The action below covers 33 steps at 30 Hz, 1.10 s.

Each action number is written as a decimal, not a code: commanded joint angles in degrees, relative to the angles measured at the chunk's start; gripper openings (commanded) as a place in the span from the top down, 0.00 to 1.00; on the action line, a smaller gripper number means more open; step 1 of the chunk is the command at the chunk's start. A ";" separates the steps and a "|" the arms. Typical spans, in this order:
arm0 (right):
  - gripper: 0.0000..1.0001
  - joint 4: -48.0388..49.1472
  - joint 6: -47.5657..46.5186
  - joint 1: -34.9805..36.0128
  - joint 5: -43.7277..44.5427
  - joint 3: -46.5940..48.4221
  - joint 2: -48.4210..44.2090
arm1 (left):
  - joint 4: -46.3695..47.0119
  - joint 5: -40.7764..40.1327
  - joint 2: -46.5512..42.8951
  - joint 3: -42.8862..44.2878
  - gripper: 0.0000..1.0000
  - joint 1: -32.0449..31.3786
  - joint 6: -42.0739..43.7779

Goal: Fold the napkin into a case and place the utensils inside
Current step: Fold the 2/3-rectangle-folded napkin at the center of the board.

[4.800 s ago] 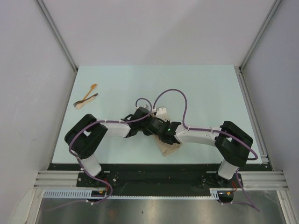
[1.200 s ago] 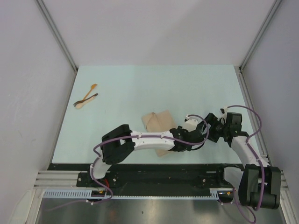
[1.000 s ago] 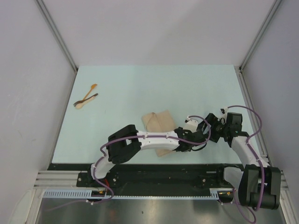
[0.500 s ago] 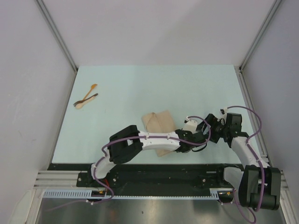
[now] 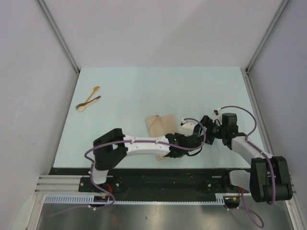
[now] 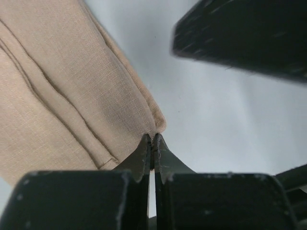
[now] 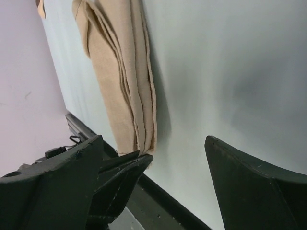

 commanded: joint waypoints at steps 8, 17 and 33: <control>0.08 18.22 9.20 11.09 1.86 2.47 12.84 | 1.92 2.09 -8.36 -4.71 1.00 0.25 -0.66; 0.15 29.57 13.33 18.30 3.09 6.33 25.33 | 1.93 1.56 -12.32 -7.70 1.00 0.34 -1.37; 0.49 36.35 12.54 15.23 0.90 18.29 42.83 | 1.39 1.74 -14.95 -10.25 1.00 0.25 -2.16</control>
